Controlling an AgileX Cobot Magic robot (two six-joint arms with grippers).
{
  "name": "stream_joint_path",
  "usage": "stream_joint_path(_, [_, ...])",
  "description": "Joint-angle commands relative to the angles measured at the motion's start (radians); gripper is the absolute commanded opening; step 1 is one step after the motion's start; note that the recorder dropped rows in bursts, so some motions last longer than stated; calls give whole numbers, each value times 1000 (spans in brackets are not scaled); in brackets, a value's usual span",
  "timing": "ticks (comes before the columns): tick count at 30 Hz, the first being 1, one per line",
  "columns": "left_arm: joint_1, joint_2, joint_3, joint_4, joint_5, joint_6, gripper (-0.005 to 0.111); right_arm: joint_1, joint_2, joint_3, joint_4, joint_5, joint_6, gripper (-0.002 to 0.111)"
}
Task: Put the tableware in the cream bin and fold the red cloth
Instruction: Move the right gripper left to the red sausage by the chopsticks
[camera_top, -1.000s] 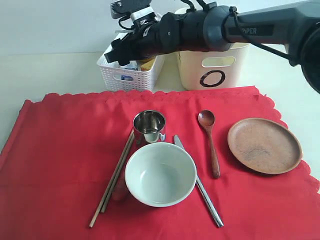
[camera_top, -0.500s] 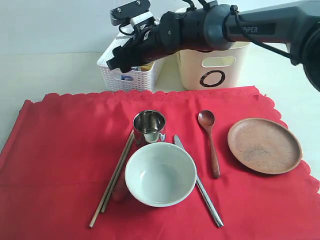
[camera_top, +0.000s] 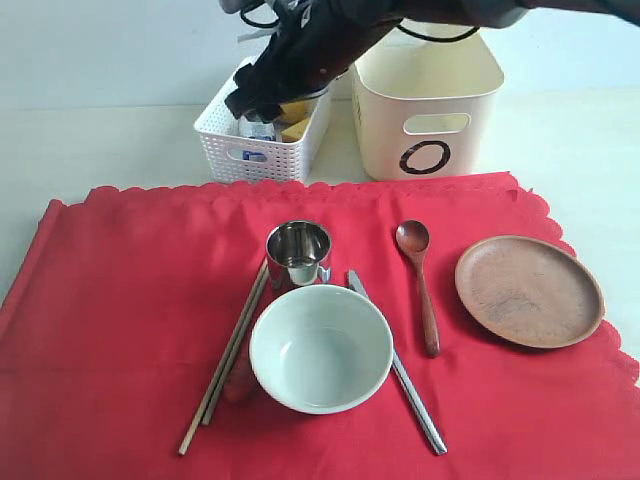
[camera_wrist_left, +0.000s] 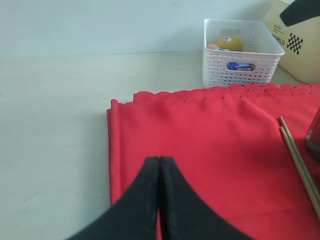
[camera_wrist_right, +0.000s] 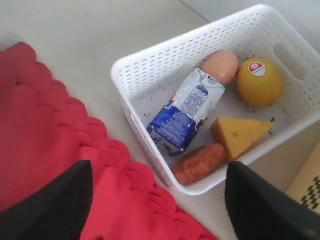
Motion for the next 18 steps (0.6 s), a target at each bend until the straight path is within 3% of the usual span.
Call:
stream_joint_path(1, [-5, 2, -3, 2, -10, -6, 0, -1, -68, -7, -8, 104, -61, 70])
stream_joint_path(8, [-5, 2, -3, 2, -10, -6, 0, -1, -124, -7, 54, 250, -187, 70])
stream_joint_path(18, [-5, 2, -3, 2, -10, -6, 0, 4, -130, -7, 525, 598, -785, 70])
